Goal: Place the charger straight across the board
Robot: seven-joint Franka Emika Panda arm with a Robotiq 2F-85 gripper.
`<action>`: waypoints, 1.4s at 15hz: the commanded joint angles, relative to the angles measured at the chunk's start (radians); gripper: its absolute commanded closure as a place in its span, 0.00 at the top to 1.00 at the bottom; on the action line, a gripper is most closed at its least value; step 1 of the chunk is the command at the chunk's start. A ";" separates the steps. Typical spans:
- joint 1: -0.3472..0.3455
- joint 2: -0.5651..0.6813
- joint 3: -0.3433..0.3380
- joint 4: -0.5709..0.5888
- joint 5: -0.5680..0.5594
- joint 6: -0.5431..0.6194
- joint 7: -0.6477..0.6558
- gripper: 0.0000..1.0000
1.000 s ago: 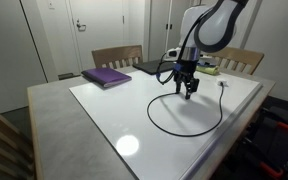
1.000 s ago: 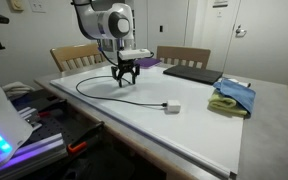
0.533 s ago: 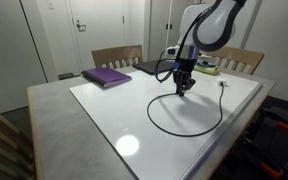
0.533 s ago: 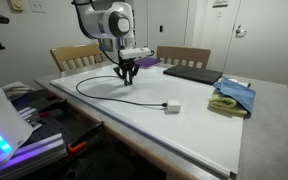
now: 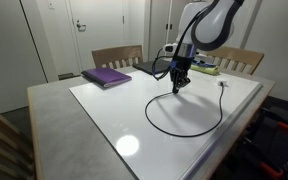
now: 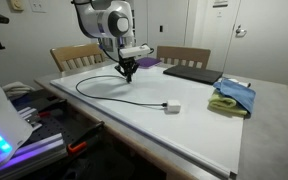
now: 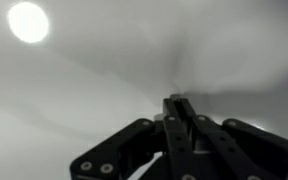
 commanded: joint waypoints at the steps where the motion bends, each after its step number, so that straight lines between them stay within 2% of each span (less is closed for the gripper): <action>1: -0.034 0.012 0.060 0.024 0.038 0.004 -0.045 0.02; 2: -0.074 0.013 0.121 0.031 0.058 -0.027 -0.120 0.02; 4: -0.077 0.007 0.151 0.038 0.066 -0.049 -0.184 0.02; 5: -0.030 0.002 0.098 0.020 0.055 -0.018 -0.114 0.09; 9: -0.031 0.002 0.119 0.028 0.066 -0.027 -0.150 0.09; 10: -0.033 0.002 0.119 0.028 0.066 -0.027 -0.151 0.02; 11: -0.037 -0.001 0.123 0.021 0.067 -0.024 -0.160 0.02; 17: 0.017 0.016 0.113 0.075 0.007 -0.091 -0.207 0.02; 21: 0.057 0.043 0.128 0.142 -0.021 -0.156 -0.316 0.02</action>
